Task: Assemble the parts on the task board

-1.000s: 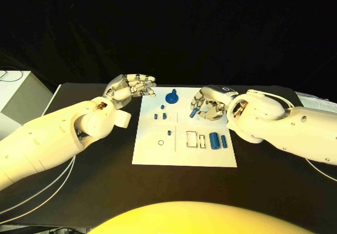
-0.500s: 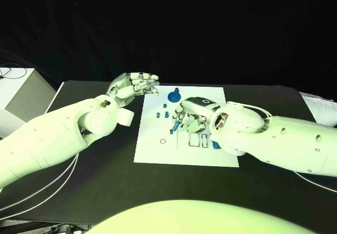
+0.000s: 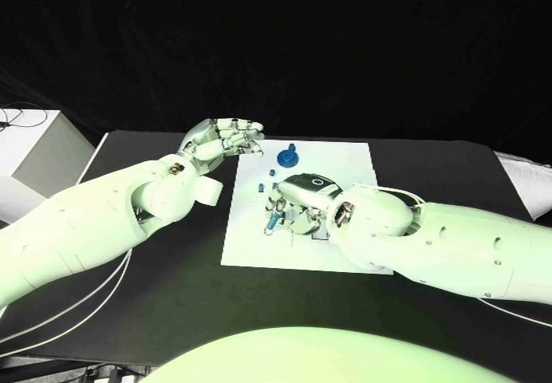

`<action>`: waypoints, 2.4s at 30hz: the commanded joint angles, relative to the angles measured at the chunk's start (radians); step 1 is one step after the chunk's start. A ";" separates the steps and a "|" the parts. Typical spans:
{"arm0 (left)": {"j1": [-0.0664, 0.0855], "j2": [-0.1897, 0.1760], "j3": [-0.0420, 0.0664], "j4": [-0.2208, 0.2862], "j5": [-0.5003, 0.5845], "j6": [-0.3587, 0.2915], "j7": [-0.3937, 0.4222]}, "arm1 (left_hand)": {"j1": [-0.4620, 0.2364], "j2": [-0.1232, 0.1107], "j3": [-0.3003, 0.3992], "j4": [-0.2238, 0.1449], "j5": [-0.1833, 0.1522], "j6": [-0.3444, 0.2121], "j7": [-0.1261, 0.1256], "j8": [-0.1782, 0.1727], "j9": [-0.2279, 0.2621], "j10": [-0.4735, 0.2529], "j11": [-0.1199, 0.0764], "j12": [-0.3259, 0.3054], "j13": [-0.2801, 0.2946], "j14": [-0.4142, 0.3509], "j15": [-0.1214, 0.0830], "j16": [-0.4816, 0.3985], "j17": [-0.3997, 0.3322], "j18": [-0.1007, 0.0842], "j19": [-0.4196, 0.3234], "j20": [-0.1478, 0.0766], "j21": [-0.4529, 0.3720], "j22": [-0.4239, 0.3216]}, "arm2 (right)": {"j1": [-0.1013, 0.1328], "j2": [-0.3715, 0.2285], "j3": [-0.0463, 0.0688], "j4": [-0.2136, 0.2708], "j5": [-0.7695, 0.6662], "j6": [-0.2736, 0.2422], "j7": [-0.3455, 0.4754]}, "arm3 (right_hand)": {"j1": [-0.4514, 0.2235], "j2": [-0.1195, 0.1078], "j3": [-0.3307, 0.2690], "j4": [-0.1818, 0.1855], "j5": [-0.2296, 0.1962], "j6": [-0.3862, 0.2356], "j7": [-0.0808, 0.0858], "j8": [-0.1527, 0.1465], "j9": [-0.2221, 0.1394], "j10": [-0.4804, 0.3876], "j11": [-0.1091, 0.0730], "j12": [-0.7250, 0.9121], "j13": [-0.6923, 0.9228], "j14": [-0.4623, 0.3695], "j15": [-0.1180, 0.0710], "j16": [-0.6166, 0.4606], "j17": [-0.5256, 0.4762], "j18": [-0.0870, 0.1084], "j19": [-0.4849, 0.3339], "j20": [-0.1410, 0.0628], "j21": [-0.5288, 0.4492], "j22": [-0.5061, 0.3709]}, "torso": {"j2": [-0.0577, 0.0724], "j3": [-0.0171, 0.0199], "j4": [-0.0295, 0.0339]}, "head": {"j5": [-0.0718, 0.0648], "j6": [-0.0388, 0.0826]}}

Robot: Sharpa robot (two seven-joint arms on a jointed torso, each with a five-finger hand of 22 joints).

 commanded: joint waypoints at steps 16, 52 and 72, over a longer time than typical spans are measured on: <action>0.000 0.002 0.001 0.002 -0.001 0.018 0.003 | 0.002 0.005 -0.003 0.003 0.001 0.001 0.005 -0.004 -0.001 -0.001 0.008 -0.004 0.001 0.001 0.004 -0.004 0.001 0.010 0.002 0.001 -0.004 -0.001 | -0.022 0.041 -0.002 -0.036 -0.120 0.024 -0.028 | -0.002 0.002 0.005 -0.009 0.008 0.009 0.002 0.004 0.003 0.043 -0.035 0.000 0.001 0.014 -0.004 0.003 0.001 -0.015 0.001 -0.008 0.002 0.091 | 0.000 -0.0009 0.0019 | 0.006 0.000; 0.000 -0.008 0.000 0.008 -0.001 0.019 0.001 | 0.003 0.006 -0.004 0.004 0.001 0.001 0.005 -0.004 -0.002 -0.001 0.008 -0.005 0.002 0.001 0.004 -0.007 0.004 0.010 0.003 0.002 -0.007 -0.003 | -0.055 0.063 -0.008 -0.079 -0.147 0.027 -0.026 | -0.002 0.002 0.007 -0.011 0.009 0.009 0.003 0.004 0.004 0.044 -0.035 -0.001 0.002 0.013 -0.004 0.002 -0.001 -0.015 0.000 -0.008 0.002 0.091 | -0.001 -0.0006 0.0003 | 0.030 0.000; 0.000 -0.008 0.000 0.007 -0.001 0.025 -0.004 | 0.002 0.005 -0.004 0.005 0.000 0.001 0.005 -0.004 -0.002 -0.001 0.008 -0.006 0.002 0.001 0.004 -0.008 0.006 0.009 0.003 0.002 -0.008 -0.004 | -0.058 0.061 -0.008 -0.071 -0.156 0.024 -0.040 | -0.002 0.002 0.007 -0.011 0.009 0.009 0.003 0.004 0.004 0.044 -0.035 -0.001 0.002 0.013 -0.004 0.002 -0.001 -0.015 0.000 -0.008 0.002 0.091 | -0.001 -0.0007 -0.0002 | 0.028 0.000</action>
